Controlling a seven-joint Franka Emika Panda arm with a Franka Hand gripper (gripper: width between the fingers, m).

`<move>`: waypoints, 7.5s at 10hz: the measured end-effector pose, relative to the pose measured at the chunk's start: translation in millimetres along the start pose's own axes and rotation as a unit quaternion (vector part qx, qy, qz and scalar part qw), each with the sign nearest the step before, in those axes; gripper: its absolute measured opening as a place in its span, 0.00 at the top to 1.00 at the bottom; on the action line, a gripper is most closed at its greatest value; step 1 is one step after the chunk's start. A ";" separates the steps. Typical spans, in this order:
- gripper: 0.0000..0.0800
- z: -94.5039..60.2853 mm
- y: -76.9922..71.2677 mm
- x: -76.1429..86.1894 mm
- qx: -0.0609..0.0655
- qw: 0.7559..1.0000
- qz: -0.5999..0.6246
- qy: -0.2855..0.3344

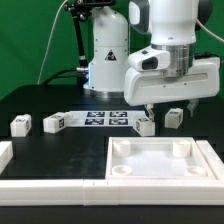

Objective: Assemble one leg

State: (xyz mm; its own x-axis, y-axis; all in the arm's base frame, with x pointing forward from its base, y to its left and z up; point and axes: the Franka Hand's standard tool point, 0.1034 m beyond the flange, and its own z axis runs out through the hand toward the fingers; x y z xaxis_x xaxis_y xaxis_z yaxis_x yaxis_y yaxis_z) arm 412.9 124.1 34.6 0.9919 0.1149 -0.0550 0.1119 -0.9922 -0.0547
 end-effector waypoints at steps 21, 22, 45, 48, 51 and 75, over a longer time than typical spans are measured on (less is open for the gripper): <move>0.19 20.5 -13.2 -52.9 0.054 0.869 0.198 -0.451; 0.19 23.7 -16.7 -56.3 0.052 0.870 0.196 -0.449; 0.64 -16.9 -31.3 -31.5 0.043 0.882 0.174 -0.435; 0.64 -17.3 -32.2 -17.0 0.044 0.931 0.175 -0.317; 0.64 -34.8 -23.1 10.6 0.033 0.967 0.163 -0.192; 0.64 -74.4 38.7 161.6 -0.001 0.984 -0.071 0.164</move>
Offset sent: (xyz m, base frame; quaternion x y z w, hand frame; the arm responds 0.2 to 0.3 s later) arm -0.0418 -0.0062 -0.0075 0.0001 -0.0201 0.3644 0.9310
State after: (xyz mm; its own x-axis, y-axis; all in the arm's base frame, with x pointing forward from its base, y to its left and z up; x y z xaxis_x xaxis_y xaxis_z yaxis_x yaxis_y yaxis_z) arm 582.1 100.7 97.8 0.9326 0.2301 0.2782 0.2499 -0.9675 -0.0376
